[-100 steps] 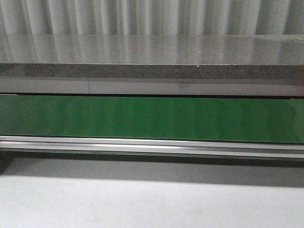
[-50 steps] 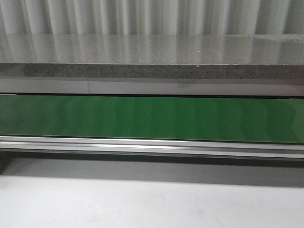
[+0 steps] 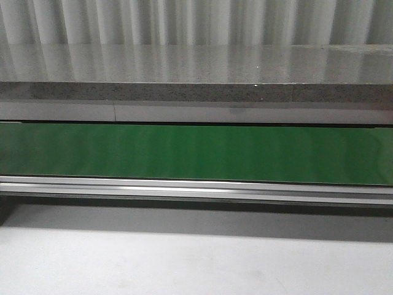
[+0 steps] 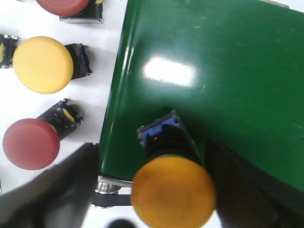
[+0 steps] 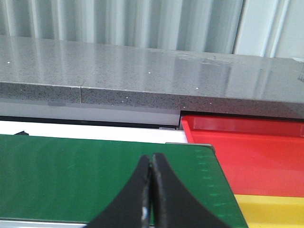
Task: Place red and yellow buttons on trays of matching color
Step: 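Set the yellow button on the belt's near end and open left gripper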
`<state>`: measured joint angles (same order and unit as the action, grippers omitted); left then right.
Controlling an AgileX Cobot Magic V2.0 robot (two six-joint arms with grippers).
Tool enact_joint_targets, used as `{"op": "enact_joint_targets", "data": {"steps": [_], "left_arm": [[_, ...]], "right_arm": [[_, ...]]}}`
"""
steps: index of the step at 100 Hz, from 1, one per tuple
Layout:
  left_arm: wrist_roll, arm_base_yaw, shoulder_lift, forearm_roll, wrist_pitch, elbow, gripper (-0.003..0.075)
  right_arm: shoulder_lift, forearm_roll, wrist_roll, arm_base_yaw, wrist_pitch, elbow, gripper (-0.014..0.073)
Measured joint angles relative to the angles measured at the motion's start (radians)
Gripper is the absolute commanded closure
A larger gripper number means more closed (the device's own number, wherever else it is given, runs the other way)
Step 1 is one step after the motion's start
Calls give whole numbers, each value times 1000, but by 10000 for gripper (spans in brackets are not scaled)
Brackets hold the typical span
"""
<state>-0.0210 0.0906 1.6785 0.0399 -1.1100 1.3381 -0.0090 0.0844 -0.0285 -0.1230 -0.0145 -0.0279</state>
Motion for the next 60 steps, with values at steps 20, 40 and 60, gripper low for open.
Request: {"op": "enact_joint_targets", "data": {"steps": [20, 40, 60], "left_arm": [[10, 0, 2, 72, 38, 0, 84], [21, 0, -2, 116, 74, 0, 84], [43, 8, -75, 121, 102, 0, 84]], "right_arm": [[0, 0, 0, 0, 0, 0, 659], [0, 0, 0, 0, 0, 0, 659], [0, 0, 0, 0, 0, 0, 659]]}}
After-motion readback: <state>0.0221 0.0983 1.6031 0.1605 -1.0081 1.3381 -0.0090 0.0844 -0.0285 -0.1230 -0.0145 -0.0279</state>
